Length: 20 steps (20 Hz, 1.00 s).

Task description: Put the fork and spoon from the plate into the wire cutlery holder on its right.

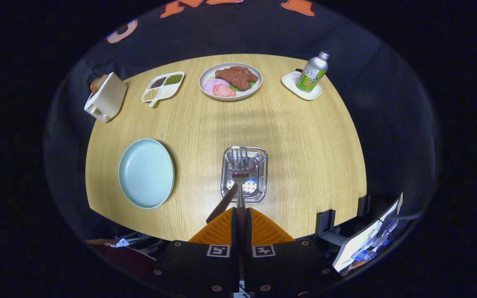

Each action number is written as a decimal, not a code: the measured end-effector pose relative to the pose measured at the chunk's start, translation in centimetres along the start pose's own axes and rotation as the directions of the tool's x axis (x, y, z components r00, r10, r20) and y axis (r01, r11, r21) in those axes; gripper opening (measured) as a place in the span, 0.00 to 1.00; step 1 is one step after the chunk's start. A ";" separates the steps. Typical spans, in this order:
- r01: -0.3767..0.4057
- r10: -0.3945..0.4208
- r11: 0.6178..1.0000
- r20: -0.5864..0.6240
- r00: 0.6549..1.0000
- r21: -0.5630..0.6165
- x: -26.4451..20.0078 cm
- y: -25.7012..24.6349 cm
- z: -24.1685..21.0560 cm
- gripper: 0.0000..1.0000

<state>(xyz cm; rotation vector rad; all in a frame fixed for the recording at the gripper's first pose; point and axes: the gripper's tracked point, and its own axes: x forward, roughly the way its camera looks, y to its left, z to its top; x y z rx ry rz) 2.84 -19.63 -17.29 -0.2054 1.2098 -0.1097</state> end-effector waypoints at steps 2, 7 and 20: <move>0.005 -0.005 1.000 -0.042 0.999 -0.013 0.7 -0.2 -0.2 0.05; 0.008 -0.015 0.999 -0.152 0.988 -0.044 1.7 -0.5 -0.7 0.05; 0.024 -0.032 0.998 -0.134 0.990 -0.056 2.3 -1.1 1.2 0.24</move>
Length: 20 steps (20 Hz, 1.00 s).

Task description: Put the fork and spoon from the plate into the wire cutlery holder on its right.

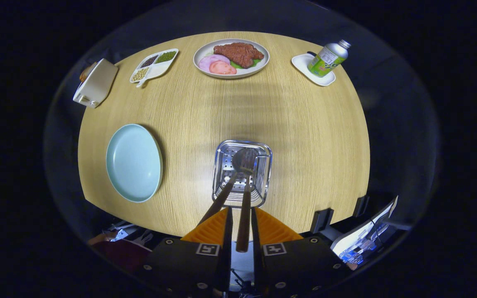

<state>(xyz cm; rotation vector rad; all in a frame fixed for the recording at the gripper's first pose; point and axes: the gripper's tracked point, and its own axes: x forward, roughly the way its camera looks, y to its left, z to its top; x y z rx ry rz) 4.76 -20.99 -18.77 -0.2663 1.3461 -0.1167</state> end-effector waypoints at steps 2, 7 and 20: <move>-0.015 0.014 1.000 0.037 0.999 0.026 -0.4 0.2 0.4 0.39; -0.013 0.003 0.998 0.163 0.987 0.061 -2.0 -0.2 2.2 0.86; -0.180 0.035 0.976 0.725 0.688 0.124 -17.4 -1.1 9.3 1.00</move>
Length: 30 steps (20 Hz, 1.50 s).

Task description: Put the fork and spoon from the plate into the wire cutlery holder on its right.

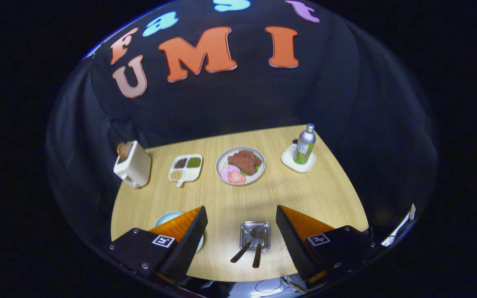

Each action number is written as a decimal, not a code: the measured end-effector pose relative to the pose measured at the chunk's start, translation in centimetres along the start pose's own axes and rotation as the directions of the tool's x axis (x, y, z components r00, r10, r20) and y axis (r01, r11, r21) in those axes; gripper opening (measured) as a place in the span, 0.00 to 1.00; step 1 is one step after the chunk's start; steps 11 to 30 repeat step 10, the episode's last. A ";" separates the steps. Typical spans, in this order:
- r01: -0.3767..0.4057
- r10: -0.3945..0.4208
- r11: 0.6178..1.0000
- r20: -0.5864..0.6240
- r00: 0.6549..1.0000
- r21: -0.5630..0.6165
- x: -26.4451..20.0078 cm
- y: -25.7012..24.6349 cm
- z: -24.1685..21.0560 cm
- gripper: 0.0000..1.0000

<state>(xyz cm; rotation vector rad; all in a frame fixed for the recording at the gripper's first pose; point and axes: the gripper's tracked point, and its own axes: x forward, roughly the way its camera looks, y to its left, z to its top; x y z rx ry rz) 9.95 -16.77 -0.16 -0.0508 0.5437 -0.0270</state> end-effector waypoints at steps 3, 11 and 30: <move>0.015 -0.016 1.000 0.184 0.983 0.009 -3.1 -1.5 3.4 0.99; 0.040 -0.053 0.998 0.409 0.911 0.042 -7.0 -3.3 4.1 0.99; 0.040 -0.053 0.998 0.409 0.911 0.042 -7.0 -3.3 4.1 0.99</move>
